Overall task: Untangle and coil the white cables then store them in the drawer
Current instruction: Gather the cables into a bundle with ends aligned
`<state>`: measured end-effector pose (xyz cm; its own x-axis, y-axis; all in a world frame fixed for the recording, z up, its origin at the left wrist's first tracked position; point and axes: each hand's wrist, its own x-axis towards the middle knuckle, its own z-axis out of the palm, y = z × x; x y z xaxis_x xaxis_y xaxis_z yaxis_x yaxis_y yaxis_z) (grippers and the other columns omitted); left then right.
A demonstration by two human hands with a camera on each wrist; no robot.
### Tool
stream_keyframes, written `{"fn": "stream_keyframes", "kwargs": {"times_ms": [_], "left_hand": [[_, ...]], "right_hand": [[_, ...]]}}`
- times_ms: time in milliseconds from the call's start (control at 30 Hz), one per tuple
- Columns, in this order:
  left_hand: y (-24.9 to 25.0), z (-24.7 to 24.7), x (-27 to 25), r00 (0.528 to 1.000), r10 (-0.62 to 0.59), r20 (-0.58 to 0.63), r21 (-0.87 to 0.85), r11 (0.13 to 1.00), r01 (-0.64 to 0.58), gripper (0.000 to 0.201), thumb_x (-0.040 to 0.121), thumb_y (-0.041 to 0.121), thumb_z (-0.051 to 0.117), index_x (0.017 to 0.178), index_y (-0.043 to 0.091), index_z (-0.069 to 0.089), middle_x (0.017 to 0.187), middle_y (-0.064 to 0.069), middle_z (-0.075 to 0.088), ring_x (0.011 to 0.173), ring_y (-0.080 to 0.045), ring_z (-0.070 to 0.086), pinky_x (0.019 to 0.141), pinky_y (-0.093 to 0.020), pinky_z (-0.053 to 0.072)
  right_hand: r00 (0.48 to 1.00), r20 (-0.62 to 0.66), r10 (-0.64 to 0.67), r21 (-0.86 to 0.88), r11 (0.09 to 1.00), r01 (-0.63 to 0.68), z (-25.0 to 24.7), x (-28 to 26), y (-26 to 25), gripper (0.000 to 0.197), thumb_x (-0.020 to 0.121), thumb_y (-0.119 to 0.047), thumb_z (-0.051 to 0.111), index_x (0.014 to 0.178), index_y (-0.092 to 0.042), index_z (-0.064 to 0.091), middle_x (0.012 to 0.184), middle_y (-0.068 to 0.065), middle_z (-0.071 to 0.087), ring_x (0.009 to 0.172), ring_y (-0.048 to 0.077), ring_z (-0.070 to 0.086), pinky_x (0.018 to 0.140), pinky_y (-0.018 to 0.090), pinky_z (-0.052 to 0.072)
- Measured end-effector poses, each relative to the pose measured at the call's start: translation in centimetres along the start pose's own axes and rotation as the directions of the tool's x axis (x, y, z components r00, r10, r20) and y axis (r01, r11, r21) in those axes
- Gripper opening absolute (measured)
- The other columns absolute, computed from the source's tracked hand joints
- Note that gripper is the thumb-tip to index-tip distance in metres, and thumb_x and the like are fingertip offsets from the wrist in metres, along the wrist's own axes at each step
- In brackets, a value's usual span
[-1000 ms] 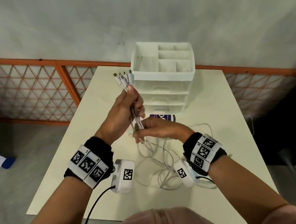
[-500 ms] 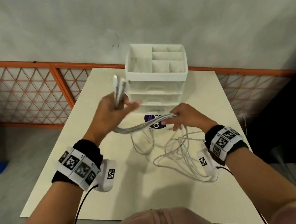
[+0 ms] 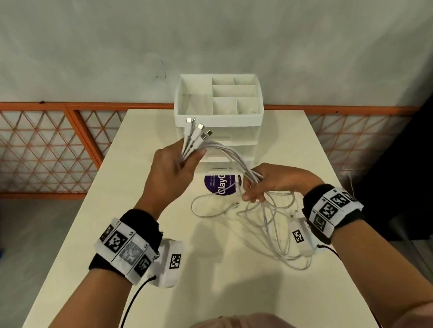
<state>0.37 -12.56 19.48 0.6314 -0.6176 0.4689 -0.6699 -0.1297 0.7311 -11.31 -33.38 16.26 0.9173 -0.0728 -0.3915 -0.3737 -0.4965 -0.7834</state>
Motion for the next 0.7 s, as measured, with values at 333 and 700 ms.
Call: {"fn": "stream_keyframes", "kwargs": {"times_ms": [333,700], "left_hand": [[0.3,-0.3,0.5,0.970,-0.104,-0.220,-0.038,0.994,0.098,0.041,0.093,0.020,0.057,0.058,0.034,0.039,0.048,0.005,0.040,0.045,-0.013,0.037,0.045,-0.015,0.031],[-5.2,1.3,-2.1,0.860,-0.490,0.142,0.279,0.853,0.441,0.037,0.082,0.025,0.071,0.106,0.003,0.054,0.087,-0.013,0.064,0.083,-0.032,0.060,0.064,-0.027,0.033]], "right_hand": [[0.998,-0.044,0.039,-0.238,0.970,-0.048,-3.2,-0.9,0.2,0.017,0.076,-0.015,0.076,0.073,-0.007,0.061,0.063,-0.002,0.063,0.058,0.005,0.057,0.065,0.022,0.041],[0.986,-0.162,0.040,-0.020,0.999,-0.044,-2.8,-1.9,-1.1,0.013,0.083,-0.027,0.070,0.079,-0.016,0.064,0.051,-0.003,0.049,0.048,0.014,0.043,0.053,0.021,0.032]]}}
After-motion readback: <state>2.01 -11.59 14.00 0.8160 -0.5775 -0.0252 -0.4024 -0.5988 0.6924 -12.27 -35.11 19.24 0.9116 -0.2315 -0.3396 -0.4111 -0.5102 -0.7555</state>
